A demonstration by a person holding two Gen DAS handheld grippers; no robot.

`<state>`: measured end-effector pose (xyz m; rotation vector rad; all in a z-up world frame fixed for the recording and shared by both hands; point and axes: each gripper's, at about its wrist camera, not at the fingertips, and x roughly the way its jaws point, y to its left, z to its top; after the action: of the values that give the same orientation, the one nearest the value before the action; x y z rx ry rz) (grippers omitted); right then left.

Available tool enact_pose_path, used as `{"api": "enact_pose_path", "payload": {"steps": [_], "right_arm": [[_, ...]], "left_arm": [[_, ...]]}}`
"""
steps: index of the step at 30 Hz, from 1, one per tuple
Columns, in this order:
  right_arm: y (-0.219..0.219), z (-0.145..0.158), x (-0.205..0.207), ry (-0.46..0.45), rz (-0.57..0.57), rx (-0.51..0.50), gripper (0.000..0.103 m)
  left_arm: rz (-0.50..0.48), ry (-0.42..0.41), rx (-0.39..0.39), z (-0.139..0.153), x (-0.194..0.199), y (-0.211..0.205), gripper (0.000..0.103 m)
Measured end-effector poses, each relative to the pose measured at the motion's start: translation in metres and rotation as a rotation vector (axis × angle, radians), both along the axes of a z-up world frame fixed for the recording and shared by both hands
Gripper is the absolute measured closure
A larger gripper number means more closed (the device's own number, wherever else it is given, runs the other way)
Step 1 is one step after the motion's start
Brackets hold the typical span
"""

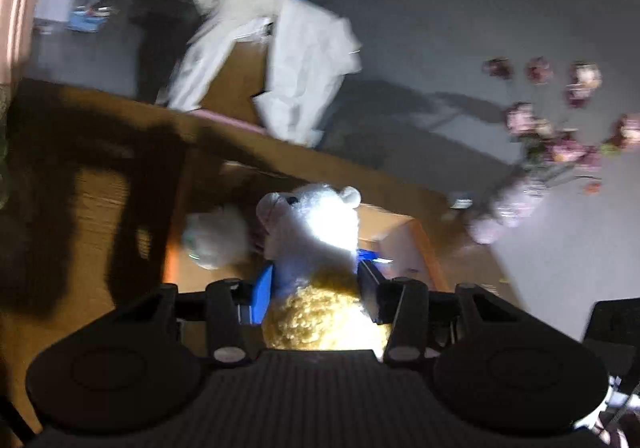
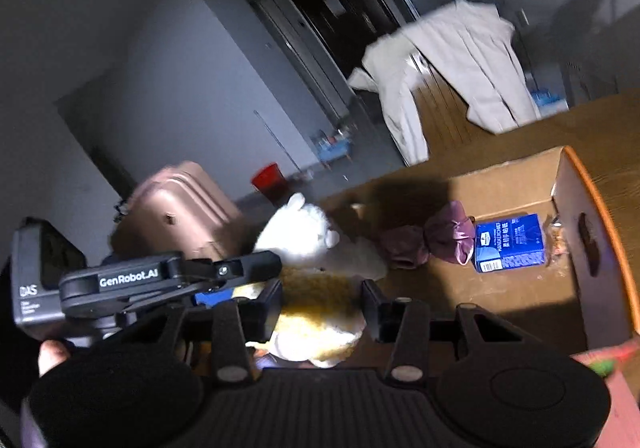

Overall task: Organize soft objects
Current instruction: 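Lower the plush toy into the box and open the left tool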

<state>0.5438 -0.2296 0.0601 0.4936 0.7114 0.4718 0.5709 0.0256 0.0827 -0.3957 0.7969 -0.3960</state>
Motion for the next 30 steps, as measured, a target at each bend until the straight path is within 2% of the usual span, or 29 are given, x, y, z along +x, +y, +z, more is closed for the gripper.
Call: {"api": "enact_pose_path", "payload": {"steps": [4,6,7,9,14,16,19,22,24,26,29,30], "right_arm": [[0.016,-0.032,0.022,0.093,0.019,-0.009,0.06],[0.019,-0.044,0.024,0.117,0.042,0.012,0.06],[0.02,-0.048,0.025,0.126,0.046,0.018,0.06],[0.023,-0.052,0.029,0.133,0.043,-0.003,0.06],[0.042,-0.065,0.037,0.158,0.045,-0.142,0.058],[0.042,-0.067,0.035,0.15,0.044,-0.128,0.057],[0.036,-0.055,0.026,0.129,0.039,-0.12,0.055],[0.022,-0.029,0.013,0.077,0.024,-0.139,0.054],[0.011,-0.007,-0.003,0.024,0.008,-0.173,0.049],[-0.002,0.014,-0.025,-0.032,-0.001,-0.232,0.047],[-0.024,0.037,-0.065,-0.107,-0.009,-0.345,0.031],[-0.031,0.042,-0.077,-0.125,-0.018,-0.378,0.028]], "left_arm": [[0.02,0.038,0.153,-0.023,0.017,-0.007,0.057],[0.023,0.05,0.182,-0.03,0.015,-0.006,0.05],[0.012,0.051,0.189,-0.033,0.015,-0.005,0.046],[0.013,0.039,0.188,-0.034,0.013,-0.001,0.044],[0.066,0.032,0.158,-0.029,0.013,0.013,0.044],[0.079,0.026,0.154,-0.023,0.01,0.016,0.044],[0.076,0.009,0.171,-0.012,0.001,0.017,0.044],[0.079,-0.014,0.195,0.001,-0.012,0.016,0.044],[0.08,-0.03,0.202,0.011,-0.025,0.018,0.042],[0.075,-0.07,0.225,0.021,-0.048,0.019,0.035],[0.075,-0.142,0.298,0.029,-0.093,0.02,0.028],[0.07,-0.165,0.32,0.031,-0.108,0.019,0.027]]}}
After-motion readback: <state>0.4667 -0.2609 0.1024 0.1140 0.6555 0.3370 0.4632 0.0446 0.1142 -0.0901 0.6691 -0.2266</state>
